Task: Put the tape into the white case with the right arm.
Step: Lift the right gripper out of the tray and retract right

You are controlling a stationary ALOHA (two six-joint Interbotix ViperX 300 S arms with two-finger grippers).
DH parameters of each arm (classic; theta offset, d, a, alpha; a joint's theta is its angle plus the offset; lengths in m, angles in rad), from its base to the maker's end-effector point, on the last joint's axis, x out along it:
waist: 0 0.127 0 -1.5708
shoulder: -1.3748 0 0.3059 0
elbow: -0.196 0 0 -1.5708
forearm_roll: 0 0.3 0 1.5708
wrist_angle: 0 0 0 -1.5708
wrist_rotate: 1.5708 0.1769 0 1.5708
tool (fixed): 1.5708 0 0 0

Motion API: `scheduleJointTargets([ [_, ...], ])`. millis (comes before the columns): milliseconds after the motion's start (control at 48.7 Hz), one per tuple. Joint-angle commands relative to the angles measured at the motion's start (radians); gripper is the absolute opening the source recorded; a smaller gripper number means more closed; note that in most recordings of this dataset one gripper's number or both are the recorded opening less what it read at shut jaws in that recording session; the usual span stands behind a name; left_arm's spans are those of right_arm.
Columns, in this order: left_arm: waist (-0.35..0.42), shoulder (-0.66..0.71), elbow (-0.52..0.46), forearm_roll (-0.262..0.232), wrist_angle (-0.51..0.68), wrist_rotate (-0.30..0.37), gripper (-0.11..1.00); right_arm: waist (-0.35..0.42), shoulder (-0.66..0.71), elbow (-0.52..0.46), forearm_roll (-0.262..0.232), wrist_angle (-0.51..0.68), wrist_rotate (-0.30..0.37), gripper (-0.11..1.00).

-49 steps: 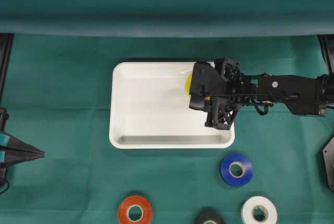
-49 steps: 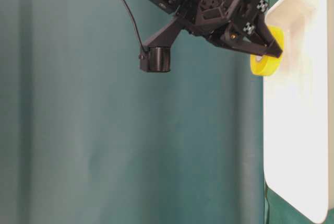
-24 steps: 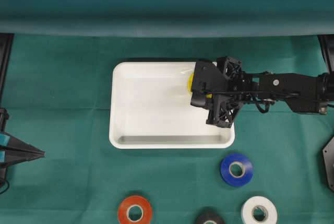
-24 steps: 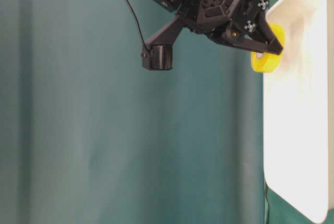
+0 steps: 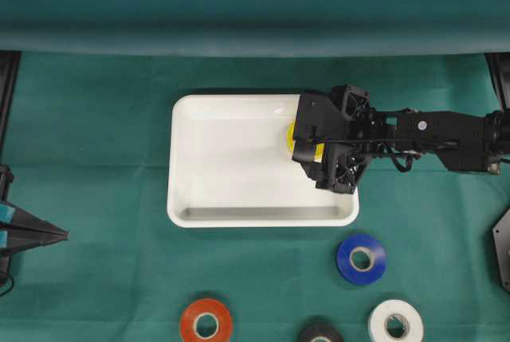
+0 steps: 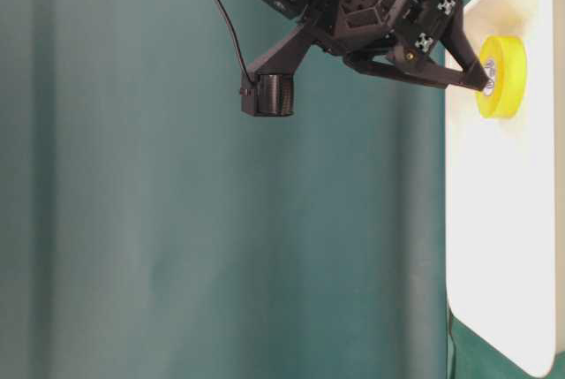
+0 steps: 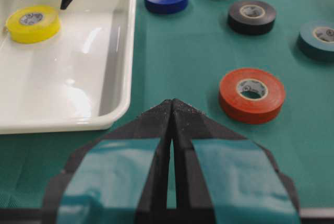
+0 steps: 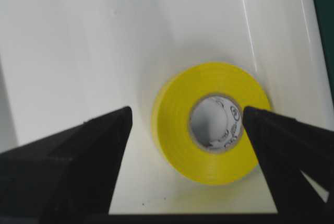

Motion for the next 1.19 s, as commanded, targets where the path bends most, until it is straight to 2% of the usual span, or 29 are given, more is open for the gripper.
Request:
scheduleJointTargets([
  [0,0.002,0.008,-0.009,-0.002,-0.005,0.002,0.0,0.002,-0.044,-0.006,-0.003,0.003,-0.002,0.74],
  [226,0.002,0.008,-0.009,-0.002,-0.005,0.002,0.0,0.002,-0.152,0.089,-0.003,0.012,0.005,0.74],
  [575,0.002,0.005,-0.008,-0.002,-0.005,0.002,0.0,0.002,-0.433,0.391,0.002,-0.092,0.011,0.74],
  [698,0.003,0.005,-0.008,-0.002,-0.005,0.002,0.0,0.002,-0.506,0.469,0.005,-0.13,0.011,0.74],
  [821,0.005,0.005,-0.009,-0.002,-0.005,0.002,0.0,0.008,-0.538,0.508,0.006,-0.143,0.011,0.74],
  [1026,0.005,0.005,-0.008,0.0,-0.005,0.002,0.0,0.017,-0.538,0.511,0.006,-0.15,0.011,0.74],
  [1170,0.005,0.005,-0.008,0.0,-0.005,0.002,0.0,0.055,-0.538,0.511,0.006,-0.15,0.011,0.74],
])
